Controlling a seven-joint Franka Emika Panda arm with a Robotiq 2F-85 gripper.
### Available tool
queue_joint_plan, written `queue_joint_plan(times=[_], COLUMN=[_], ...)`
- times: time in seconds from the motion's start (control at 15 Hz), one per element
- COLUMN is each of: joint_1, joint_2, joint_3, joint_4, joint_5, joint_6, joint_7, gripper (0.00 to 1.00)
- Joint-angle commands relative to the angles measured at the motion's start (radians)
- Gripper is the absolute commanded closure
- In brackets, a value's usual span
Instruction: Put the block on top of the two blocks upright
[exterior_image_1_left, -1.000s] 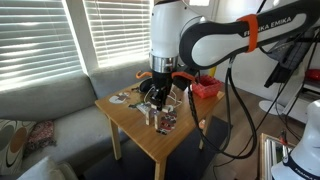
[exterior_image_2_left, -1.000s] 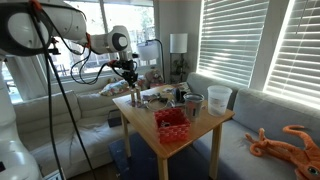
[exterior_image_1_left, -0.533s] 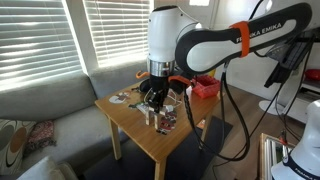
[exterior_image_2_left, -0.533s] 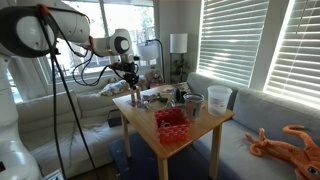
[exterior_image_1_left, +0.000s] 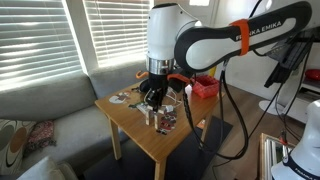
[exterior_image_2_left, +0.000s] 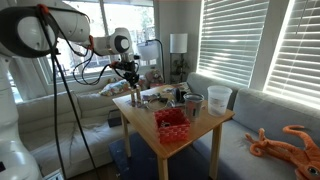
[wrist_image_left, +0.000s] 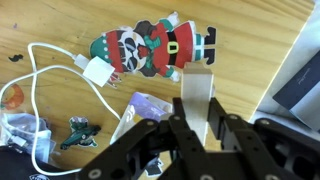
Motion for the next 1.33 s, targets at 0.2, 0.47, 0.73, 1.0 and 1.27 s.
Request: queue_joint_plan(times=[0.2, 0.47, 0.73, 1.0, 1.27], joint_1=[0.012, 0.013, 0.016, 0.018, 0.020], joint_2=[0.036, 0.050, 0.065, 0.076, 0.080], joint_3=[-0.006, -0.006, -0.006, -0.005, -0.009], joint_4=[0.052, 0.060, 0.077, 0.090, 0.097], joint_5=[0.003, 0.011, 0.011, 0.016, 0.007], joint_6=[-0.015, -0.010, -0.014, -0.019, -0.026], joint_7=[-0.008, -0.015, -0.023, -0.032, -0.022], gripper=[0.93, 0.93, 0.93, 0.93, 0.39])
